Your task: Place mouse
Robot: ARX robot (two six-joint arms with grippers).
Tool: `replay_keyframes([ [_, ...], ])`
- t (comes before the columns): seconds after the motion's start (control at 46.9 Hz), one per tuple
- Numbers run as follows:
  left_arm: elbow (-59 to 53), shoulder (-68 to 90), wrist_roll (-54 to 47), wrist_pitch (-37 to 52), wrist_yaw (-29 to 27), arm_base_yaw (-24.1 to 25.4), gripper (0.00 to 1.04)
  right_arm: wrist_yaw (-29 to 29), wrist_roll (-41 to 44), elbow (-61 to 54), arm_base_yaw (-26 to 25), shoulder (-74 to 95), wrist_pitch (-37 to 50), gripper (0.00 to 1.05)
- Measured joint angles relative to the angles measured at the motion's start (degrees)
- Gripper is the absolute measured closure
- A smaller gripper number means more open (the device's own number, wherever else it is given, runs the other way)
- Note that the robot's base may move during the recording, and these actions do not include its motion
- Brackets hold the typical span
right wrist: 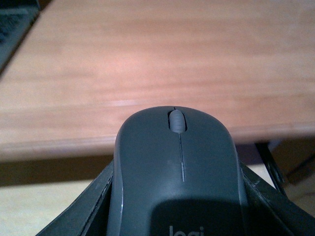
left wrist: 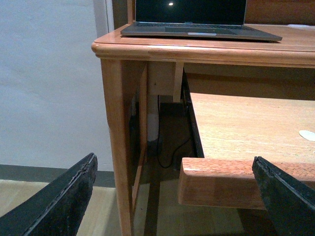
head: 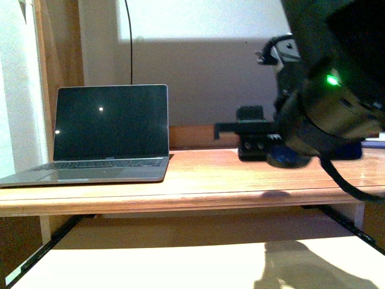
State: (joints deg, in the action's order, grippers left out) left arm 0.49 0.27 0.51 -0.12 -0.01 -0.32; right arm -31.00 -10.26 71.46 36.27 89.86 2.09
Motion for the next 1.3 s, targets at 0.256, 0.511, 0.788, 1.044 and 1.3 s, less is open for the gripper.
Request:
replay_keyframes([
  [0.256, 0.0, 0.0, 0.0, 0.0, 0.0, 0.0, 0.08, -1.3, 1.2, 19.1, 1.8, 15.2, -4.8, 0.48],
  [0.511, 0.0, 0.0, 0.0, 0.0, 0.0, 0.0, 0.08, -5.2, 1.3, 38.5, 2.9, 31.4, -10.3, 0.48],
  [0.788, 0.0, 0.0, 0.0, 0.0, 0.0, 0.0, 0.08, -8.4, 1.0, 49.2, 2.1, 40.8, -13.6, 0.48],
  [1.044, 0.0, 0.0, 0.0, 0.0, 0.0, 0.0, 0.08, -10.0, 2.1, 50.3, 1.1, 42.8, -8.9, 0.14],
  [1.3, 0.0, 0.0, 0.0, 0.0, 0.0, 0.0, 0.08, 5.0, 1.4, 22.1, -2.4, 19.8, 11.2, 0.07],
])
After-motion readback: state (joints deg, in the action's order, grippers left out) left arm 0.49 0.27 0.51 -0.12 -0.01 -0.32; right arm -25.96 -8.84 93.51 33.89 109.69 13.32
